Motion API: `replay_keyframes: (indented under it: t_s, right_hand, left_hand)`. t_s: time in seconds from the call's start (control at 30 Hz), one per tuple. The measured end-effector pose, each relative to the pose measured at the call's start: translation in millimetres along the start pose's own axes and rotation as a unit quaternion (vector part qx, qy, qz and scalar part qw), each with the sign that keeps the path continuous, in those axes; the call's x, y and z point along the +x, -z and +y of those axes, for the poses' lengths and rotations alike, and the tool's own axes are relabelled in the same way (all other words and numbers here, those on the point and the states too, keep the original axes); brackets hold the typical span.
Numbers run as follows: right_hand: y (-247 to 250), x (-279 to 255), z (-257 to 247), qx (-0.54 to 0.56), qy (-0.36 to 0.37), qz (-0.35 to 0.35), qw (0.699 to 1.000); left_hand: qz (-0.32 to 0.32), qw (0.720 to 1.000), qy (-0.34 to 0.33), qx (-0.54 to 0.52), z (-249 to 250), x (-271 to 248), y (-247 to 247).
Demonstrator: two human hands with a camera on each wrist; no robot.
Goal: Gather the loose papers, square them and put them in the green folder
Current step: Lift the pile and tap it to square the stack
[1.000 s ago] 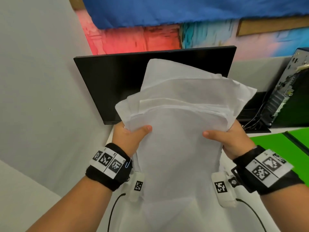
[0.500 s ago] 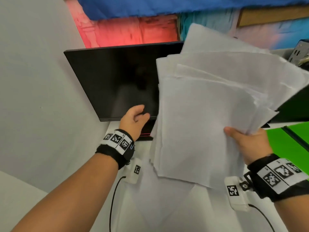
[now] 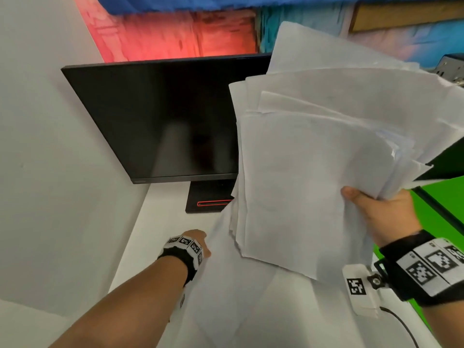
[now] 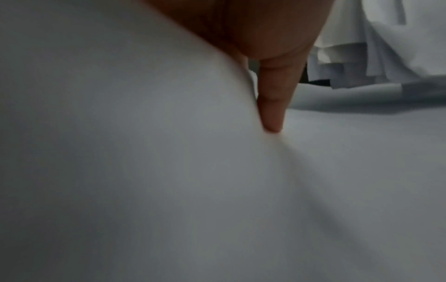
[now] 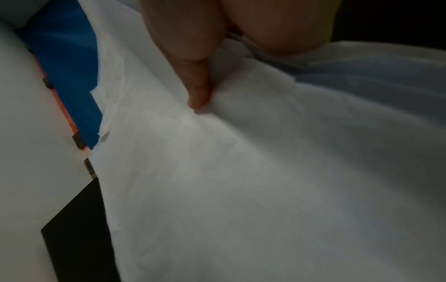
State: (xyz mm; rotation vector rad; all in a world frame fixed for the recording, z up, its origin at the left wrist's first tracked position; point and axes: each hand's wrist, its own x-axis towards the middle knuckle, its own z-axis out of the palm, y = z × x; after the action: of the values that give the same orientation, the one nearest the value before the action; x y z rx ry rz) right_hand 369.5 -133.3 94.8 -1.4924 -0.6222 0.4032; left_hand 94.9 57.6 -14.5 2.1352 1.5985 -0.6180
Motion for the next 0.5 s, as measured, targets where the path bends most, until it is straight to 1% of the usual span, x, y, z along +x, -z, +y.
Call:
replay_keyframes:
  t_s: [0.07, 0.1, 0.13, 0.23, 0.3, 0.33, 0.37, 0.4, 0.43, 0.47, 0.5]
  right_hand:
    - [-5.0, 1.5, -1.3, 0.015, -0.001, -0.027, 1.0]
    - [-6.9, 2.3, -1.2, 0.026, 0.003, -0.043, 0.999]
    - [-8.0, 3.1, -1.1, 0.037, 0.006, -0.061, 0.997]
    - [-11.0, 4.7, -2.4, 0.083, -0.005, -0.114, 0.99]
    - [-15.4, 6.3, 0.2, 0.117, -0.021, -0.148, 0.982]
    - [-18.8, 7.3, 2.7, 0.128, -0.032, -0.159, 0.978]
    - [-23.0, 8.2, 4.9, 0.141, -0.045, -0.168, 0.975]
    - [-27.4, 9.0, 6.3, 0.154, -0.059, -0.181, 0.969]
    - [-32.1, 9.3, 6.4, 0.167, -0.073, -0.195, 0.964]
    - [-36.6, 9.4, 5.8, 0.178, -0.084, -0.207, 0.958]
    - [-40.0, 9.3, 5.2, 0.187, -0.094, -0.217, 0.953]
  left_hand:
    - [0.018, 0.998, -0.004, -0.062, -5.7, -1.2, 7.5]
    - [0.038, 0.992, -0.008, -0.118, -9.4, -2.9, 12.3]
    - [0.071, 0.982, -0.017, -0.176, -13.5, -7.1, 16.4]
    - [0.17, 0.931, -0.047, -0.319, -23.6, -23.1, 28.7]
    - [0.212, 0.891, -0.077, -0.395, -25.8, -38.0, 36.7]
    - [0.222, 0.873, -0.095, -0.423, -24.4, -47.0, 40.5]
    - [0.228, 0.858, -0.108, -0.447, -22.7, -52.9, 42.1]
    - [0.221, 0.84, -0.123, -0.479, -18.5, -62.2, 44.9]
    - [0.206, 0.815, -0.14, -0.522, -15.0, -67.9, 47.1]
    - [0.169, 0.779, -0.163, -0.581, -10.7, -75.4, 50.4]
    - [0.121, 0.729, -0.184, -0.648, -6.2, -81.1, 53.9]
